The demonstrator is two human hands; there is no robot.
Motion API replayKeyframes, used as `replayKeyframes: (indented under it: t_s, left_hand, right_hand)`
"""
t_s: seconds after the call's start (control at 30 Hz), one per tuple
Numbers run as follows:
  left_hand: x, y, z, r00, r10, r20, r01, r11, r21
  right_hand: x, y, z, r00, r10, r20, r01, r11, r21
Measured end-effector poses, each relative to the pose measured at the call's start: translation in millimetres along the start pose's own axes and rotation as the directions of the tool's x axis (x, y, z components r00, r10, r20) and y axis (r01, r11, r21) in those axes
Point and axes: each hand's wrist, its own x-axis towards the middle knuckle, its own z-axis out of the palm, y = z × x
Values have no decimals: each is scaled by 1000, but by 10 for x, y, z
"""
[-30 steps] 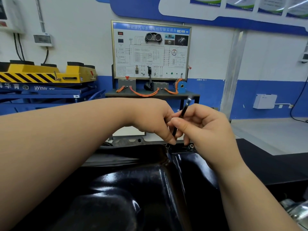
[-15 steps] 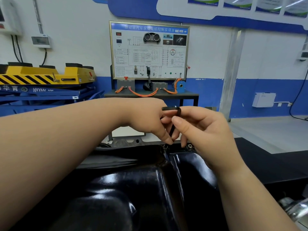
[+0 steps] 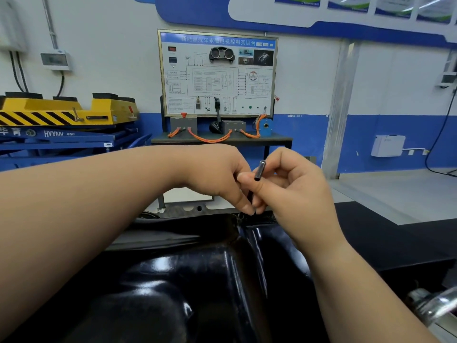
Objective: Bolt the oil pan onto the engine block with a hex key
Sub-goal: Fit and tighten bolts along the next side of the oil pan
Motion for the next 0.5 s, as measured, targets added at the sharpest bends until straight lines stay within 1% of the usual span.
replayKeyframes:
  t_s: [0.07,0.13,0.27,0.33,0.4,0.5]
  left_hand:
    - [-7,19,-7,1000,5,0,-5,1000,6]
    - [-10,20,-11,1000,0,1,0,1000,27]
    - [-23,-34,-14,999,-35,-27,37,997,64]
    - [-30,-54,-17,998,-63,-9,63,997,35]
    - [-35,-48,-11,996,-81,38,82,997,-3]
    - [-31,-34,3,994,-93,60,94,996,-9]
  right_hand:
    - [3,-6,-5,999,13,37,-14,1000,22]
    - [2,-6,-24,995,14,103,-17,1000,25]
    - [2,-20,-51,981,20,195,-24,1000,18]
    - [8,-22,-55,982,30,189,-33,999,11]
    - [14,-22,-52,985,33,168,-34,999,3]
    - [15,-14,-46,991,40,127,-39,999,-8]
